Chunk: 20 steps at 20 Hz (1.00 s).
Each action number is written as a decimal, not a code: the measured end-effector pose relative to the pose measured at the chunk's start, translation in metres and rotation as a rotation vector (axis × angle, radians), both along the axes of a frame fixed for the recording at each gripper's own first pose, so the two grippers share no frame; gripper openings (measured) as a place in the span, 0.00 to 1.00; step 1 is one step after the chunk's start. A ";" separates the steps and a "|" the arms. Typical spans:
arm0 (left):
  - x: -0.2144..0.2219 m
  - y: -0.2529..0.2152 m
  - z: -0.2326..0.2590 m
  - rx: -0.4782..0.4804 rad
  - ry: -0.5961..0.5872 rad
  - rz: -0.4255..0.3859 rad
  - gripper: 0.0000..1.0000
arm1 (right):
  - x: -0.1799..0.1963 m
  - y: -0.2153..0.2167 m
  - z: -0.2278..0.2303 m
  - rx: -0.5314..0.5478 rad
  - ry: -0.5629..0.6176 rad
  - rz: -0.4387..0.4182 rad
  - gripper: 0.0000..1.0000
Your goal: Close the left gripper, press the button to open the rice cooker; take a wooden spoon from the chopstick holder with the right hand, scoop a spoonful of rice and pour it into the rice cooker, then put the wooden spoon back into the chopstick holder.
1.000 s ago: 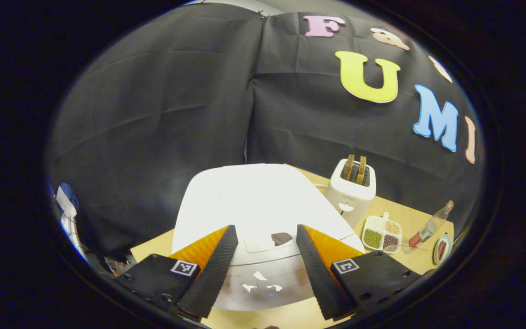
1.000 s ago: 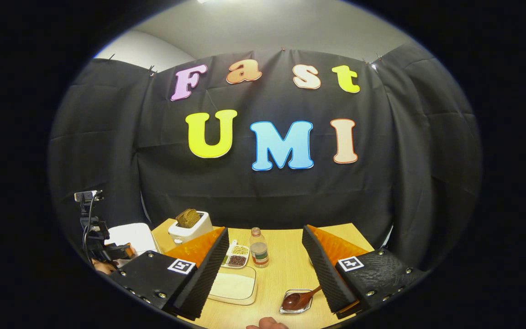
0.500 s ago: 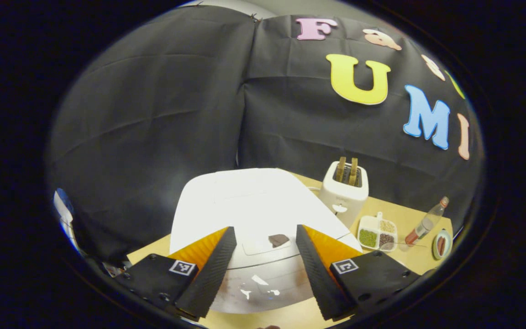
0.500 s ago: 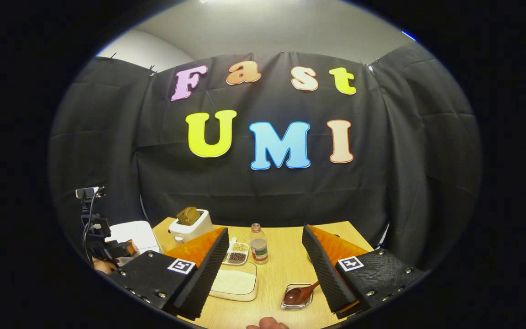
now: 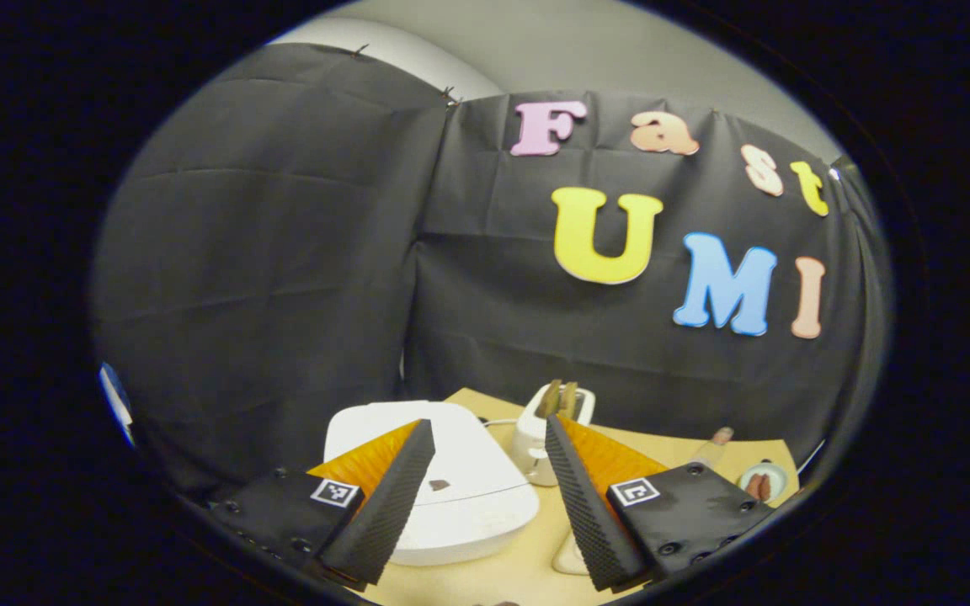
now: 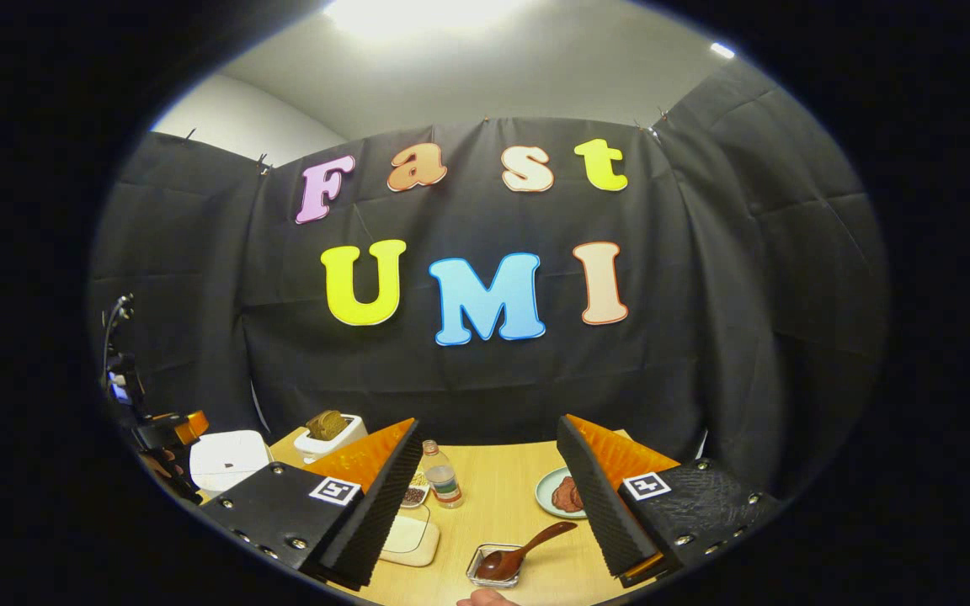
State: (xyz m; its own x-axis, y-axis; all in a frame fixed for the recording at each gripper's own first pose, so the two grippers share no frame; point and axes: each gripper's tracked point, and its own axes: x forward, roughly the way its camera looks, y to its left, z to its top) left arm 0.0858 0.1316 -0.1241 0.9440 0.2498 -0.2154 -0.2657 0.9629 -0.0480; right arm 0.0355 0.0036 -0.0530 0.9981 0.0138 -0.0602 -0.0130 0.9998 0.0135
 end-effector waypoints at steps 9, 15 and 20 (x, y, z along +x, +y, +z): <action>-0.059 -0.150 0.107 0.095 -0.162 -0.159 0.94 | -0.005 -0.042 0.004 0.050 0.002 0.040 0.98; -0.063 -0.184 0.107 0.023 -0.173 -0.297 0.93 | -0.026 -0.050 0.025 0.068 -0.049 -0.066 0.97; -0.056 -0.204 0.110 -0.004 -0.188 -0.421 0.94 | -0.043 -0.038 0.033 0.029 -0.068 -0.130 0.98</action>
